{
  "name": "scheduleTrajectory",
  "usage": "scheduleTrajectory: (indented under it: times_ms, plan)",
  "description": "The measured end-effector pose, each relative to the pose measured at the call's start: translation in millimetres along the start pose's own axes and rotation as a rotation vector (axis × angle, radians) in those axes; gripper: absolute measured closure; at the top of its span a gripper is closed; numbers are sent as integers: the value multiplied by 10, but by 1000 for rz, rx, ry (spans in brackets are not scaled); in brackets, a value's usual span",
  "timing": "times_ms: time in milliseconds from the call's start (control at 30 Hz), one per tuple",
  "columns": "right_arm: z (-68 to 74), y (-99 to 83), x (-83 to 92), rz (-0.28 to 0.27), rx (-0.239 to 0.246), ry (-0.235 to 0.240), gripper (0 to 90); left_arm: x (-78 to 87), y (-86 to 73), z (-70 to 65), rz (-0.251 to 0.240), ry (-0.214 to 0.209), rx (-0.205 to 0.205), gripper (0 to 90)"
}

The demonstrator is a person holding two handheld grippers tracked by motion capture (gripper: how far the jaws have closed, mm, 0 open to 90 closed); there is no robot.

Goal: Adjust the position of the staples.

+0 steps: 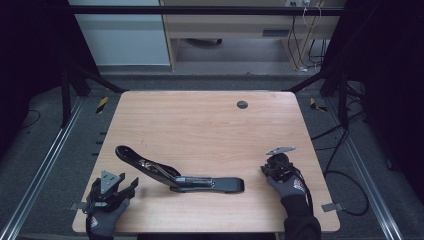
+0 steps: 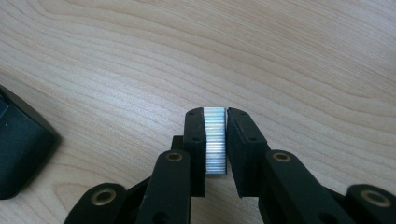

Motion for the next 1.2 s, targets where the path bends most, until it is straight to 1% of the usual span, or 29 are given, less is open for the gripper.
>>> scheduleTrajectory:
  times_ms: [100, 133, 167, 200, 233, 267, 367, 400, 433, 467, 500, 533, 567, 600, 667, 767, 833, 867, 900, 933, 967, 1000, 1033, 1100, 1133, 1200]
  plan:
    - [13, 18, 34, -7, -8, 10, 783, 1, 1, -2, -2, 0, -1, 455]
    - [12, 23, 43, -14, 0, 10, 783, 2, 1, -2, -2, 0, -1, 455]
    - [22, 27, 56, -16, -3, 18, 783, 2, 1, -2, -2, 0, -1, 455]
    - [20, 30, 63, -21, 3, 10, 783, 2, 0, -3, -2, -1, -2, 455]
    - [33, 31, 80, -25, 3, 22, 783, 4, 0, -5, -2, -3, -2, 456]
    - [37, 29, 87, -31, 16, 21, 783, 6, 0, -9, -2, -3, -2, 456]
    - [79, 27, 129, -54, 41, 45, 783, 6, -1, -13, 0, -5, -7, 456]
    - [107, 30, 154, -61, 35, 61, 783, 6, -2, -15, 0, -6, -4, 456]
    - [111, 33, 170, -73, 52, 62, 783, 7, -2, -14, -1, -6, -2, 456]
    - [136, 42, 198, -81, 44, 77, 783, 7, -2, -12, 0, -6, -4, 456]
    - [155, 53, 231, -90, 51, 86, 783, 5, -3, -12, 1, -6, -5, 456]
    - [146, 59, 245, -97, 72, 79, 783, 2, -5, -13, 2, -7, -4, 455]
    - [162, 73, 284, -102, 58, 88, 783, -1, -7, -18, 3, -9, 0, 455]
    - [157, 87, 306, -115, 71, 92, 783, -2, -8, -19, 4, -9, -1, 454]
    - [166, 107, 355, -129, 63, 98, 783, -3, -10, -22, 5, -10, -8, 455]
    - [164, 124, 428, -146, 82, 106, 783, -4, -10, -23, 3, -13, -6, 456]
    - [172, 141, 477, -168, 91, 123, 783, -10, -11, -20, 5, -15, -1, 457]
    - [170, 149, 501, -176, 110, 124, 783, -13, -13, -17, 8, -15, -3, 457]
    - [180, 153, 528, -175, 111, 127, 783, -16, -15, -18, 8, -16, -1, 457]
    - [182, 166, 544, -187, 118, 125, 783, -16, -17, -16, 10, -17, -1, 457]
    - [179, 177, 551, -192, 129, 121, 784, -14, -16, -13, 8, -15, -1, 458]
    - [191, 180, 563, -185, 120, 121, 784, -11, -14, -11, 6, -15, 2, 457]
    - [198, 192, 567, -195, 130, 120, 784, -9, -13, -10, 7, -16, 4, 457]
    - [220, 205, 574, -190, 133, 126, 784, -11, -14, -10, 8, -15, 4, 456]
    - [228, 216, 576, -195, 143, 129, 784, -14, -13, -13, 9, -18, 2, 456]
    - [271, 241, 597, -203, 185, 145, 784, -22, -16, -21, 14, -20, -1, 455]
Point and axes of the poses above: each handheld gripper's, and its own axes: x roughly backward along the jaws, y roughly out of its top, z roughly to its left, the point moved 6 cm from there along -x, roughly forward along the jaws, and after that the axes turned 10 degrees about y, right-handed, at the moved point
